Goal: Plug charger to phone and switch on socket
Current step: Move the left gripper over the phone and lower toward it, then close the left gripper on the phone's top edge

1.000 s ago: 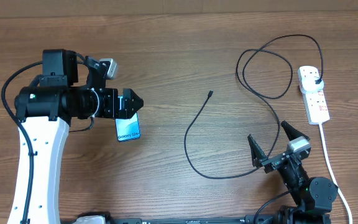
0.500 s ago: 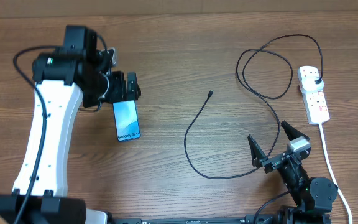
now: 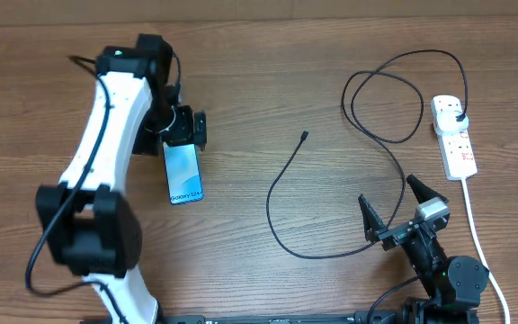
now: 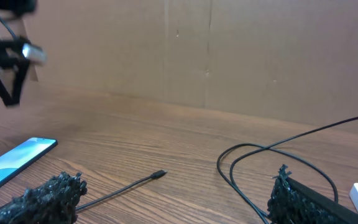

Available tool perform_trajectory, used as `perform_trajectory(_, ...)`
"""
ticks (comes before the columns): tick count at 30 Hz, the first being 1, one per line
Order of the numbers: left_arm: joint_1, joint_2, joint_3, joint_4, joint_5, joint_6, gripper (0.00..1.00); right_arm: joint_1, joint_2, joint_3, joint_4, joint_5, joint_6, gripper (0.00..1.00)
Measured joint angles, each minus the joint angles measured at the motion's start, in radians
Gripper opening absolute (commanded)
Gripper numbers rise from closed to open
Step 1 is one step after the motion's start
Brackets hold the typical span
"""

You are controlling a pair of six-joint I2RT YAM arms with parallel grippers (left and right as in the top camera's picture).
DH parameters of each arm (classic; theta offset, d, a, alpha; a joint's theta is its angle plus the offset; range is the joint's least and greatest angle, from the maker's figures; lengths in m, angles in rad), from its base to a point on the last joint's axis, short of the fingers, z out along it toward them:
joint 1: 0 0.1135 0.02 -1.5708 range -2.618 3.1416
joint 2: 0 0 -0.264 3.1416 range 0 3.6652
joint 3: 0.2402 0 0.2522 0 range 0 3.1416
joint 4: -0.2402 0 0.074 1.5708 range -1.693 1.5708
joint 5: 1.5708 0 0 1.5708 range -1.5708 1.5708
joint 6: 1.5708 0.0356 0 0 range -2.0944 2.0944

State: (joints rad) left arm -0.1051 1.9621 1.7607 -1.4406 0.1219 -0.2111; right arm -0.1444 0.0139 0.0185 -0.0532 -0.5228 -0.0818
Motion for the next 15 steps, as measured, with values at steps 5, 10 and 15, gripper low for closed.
perform_trajectory(5,0.0,0.084,0.0,0.009,-0.011,0.0,1.0,0.0,0.0,0.0,0.0,0.0,0.0,1.0)
perform_trajectory(10,0.0,0.103,-0.009,0.061,-0.031,-0.009,1.0,0.0,0.0,0.0,0.0,0.0,0.0,1.0)
perform_trajectory(15,0.0,0.103,-0.05,0.113,-0.041,-0.022,1.0,0.0,0.0,0.0,0.0,0.0,0.0,1.0)
